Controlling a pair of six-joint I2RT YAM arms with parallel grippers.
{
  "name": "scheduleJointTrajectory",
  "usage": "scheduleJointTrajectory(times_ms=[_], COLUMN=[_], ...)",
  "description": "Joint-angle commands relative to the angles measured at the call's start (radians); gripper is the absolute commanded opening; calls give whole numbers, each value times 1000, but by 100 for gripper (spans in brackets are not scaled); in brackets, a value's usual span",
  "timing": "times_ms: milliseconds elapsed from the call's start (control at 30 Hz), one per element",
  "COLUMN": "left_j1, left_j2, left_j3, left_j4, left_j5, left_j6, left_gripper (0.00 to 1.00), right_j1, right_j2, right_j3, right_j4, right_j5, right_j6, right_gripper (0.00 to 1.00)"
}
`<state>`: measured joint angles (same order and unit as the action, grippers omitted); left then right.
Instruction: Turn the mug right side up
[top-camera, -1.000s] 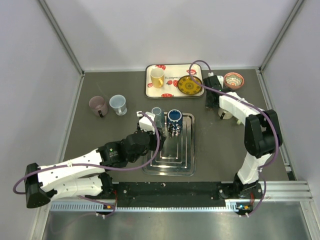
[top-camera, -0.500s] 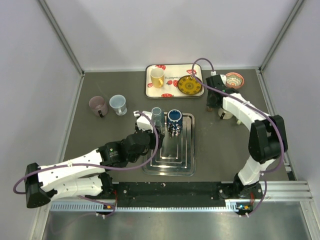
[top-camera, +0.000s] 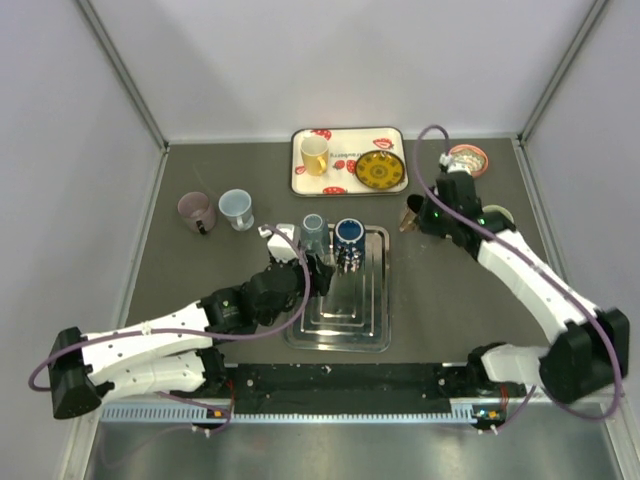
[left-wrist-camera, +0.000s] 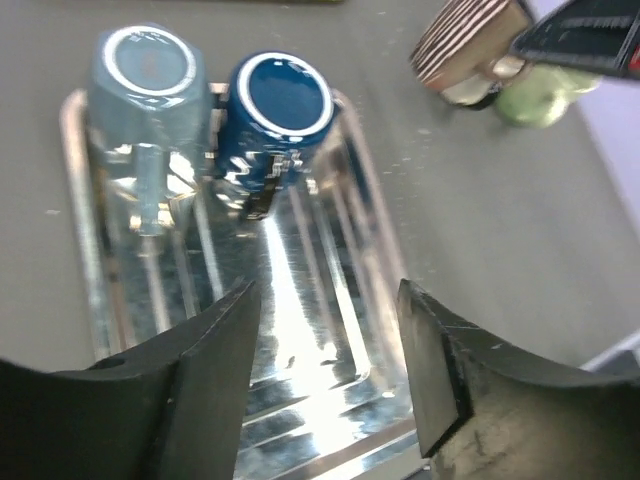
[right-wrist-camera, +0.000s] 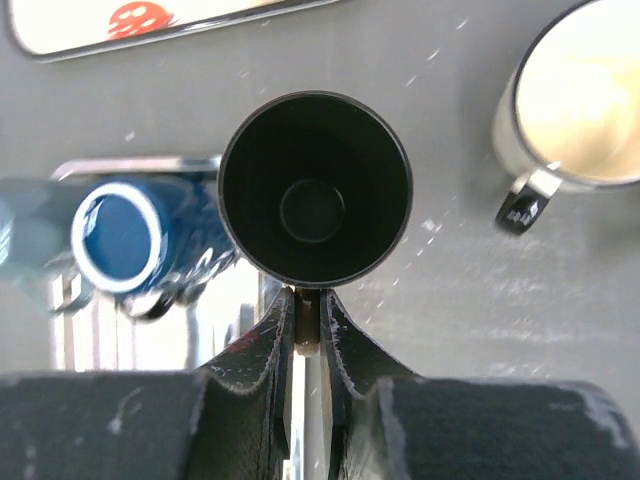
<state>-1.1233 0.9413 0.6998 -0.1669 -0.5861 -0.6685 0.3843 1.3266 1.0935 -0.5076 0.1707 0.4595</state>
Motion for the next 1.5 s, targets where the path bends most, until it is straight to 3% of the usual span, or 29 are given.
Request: scheduleJointTrajectory(times_ms=[0,67,200,367,467,567,767,1100,1200,1467], left_j1=[10,11,11,11,13,13,13,16,14,13], left_j2=[-45,-47,5,129,197,243,313,493,450,236], left_j3=[-71,-100,-108,-111,-135,-122,-140,-201,-218,-253], left_j4=[339,420,621,826,984,1030,1168,1572,1546,1168], left_j5=[152,183,313,446,477,523,546,580,646,689], left_j6=[-42,-63,-62,-158,-181,-193,-272,-408,-396,-292], left_gripper=[70,79,80,81,80,79,78,70,68,68], right_j1=[11,11,11,13,13,13,13,13,13,10], right_j2=[-260,-328,-510,-720,-731,-750,-764,-756,-750,-739], right_j3=[-115,-165,-297,-455,-440,-440,-451,-465,-457,-484], right_j4=[176,213,368,546,477,442,461,446,414,419], right_j5=[-253,-305,-457,-536,-556,-553,-568,-597,-599,-614], right_j6=[88,122,205,332,321,314,340,403,410,473], right_gripper=[0,0,0,0,0,0,0,0,0,0])
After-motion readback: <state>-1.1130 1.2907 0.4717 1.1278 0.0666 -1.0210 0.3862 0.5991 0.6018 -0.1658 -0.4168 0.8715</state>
